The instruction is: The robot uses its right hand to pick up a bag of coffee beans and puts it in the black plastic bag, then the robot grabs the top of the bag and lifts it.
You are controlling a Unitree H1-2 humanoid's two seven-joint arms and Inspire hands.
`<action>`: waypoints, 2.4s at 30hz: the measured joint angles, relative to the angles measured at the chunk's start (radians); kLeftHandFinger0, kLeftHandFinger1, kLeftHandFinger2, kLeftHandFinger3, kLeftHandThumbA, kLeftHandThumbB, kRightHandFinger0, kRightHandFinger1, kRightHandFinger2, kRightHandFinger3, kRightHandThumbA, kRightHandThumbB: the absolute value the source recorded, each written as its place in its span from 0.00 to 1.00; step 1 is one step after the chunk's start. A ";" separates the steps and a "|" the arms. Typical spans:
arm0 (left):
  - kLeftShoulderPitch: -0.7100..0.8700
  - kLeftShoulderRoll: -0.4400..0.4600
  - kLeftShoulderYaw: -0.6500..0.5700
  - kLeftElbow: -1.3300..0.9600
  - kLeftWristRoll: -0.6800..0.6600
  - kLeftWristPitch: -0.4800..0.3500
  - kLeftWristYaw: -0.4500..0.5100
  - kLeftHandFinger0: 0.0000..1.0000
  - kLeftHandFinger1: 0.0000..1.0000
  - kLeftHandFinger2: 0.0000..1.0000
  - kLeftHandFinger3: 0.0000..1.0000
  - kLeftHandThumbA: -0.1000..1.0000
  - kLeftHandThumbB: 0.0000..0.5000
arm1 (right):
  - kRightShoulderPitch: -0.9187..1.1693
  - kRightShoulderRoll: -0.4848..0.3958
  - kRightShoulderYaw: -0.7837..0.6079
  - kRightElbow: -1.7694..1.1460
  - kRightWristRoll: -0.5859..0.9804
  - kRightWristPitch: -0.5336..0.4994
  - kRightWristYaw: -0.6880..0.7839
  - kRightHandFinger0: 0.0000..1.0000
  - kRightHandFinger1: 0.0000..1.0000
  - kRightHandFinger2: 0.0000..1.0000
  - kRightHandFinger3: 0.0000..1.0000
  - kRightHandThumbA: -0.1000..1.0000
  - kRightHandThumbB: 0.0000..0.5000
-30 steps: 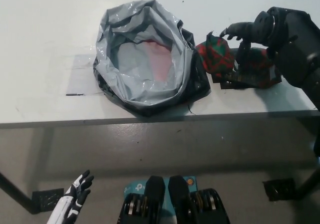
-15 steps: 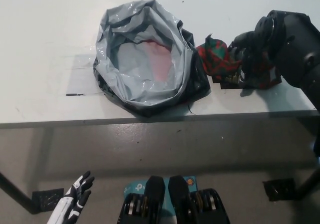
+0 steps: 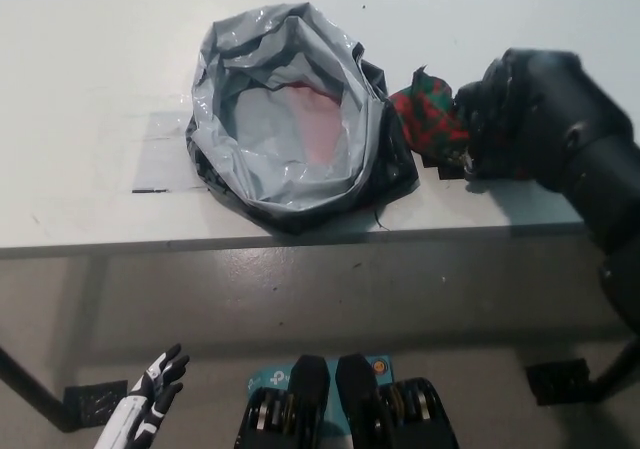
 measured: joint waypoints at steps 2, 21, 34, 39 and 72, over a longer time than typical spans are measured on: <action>0.000 0.000 0.000 0.001 0.000 0.000 -0.001 1.00 1.00 1.00 1.00 0.94 0.60 | 0.014 0.006 -0.001 0.000 -0.009 0.000 -0.052 0.10 0.19 0.36 1.00 0.08 0.52; -0.001 0.000 0.000 0.015 0.000 0.001 -0.002 1.00 1.00 1.00 1.00 0.93 0.62 | 0.160 -0.018 -0.228 -0.021 -0.008 -0.172 -0.599 0.00 0.28 0.62 0.62 0.00 0.42; -0.001 0.003 0.007 0.018 0.002 -0.025 -0.002 1.00 1.00 1.00 1.00 0.94 0.61 | 0.220 -0.049 -0.465 -0.092 0.098 -0.307 -0.766 0.00 0.35 0.81 0.72 0.00 0.37; -0.001 0.004 0.008 0.019 0.002 -0.030 -0.002 1.00 1.00 1.00 1.00 0.94 0.63 | 0.220 -0.053 -0.501 -0.141 0.124 -0.307 -0.766 0.00 0.33 0.79 0.70 0.00 0.35; 0.004 0.006 0.010 0.023 0.002 -0.042 -0.003 1.00 1.00 1.00 1.00 0.95 0.62 | -0.060 0.015 -0.781 -0.347 0.409 -0.072 -0.606 0.00 0.45 0.81 0.92 0.00 0.35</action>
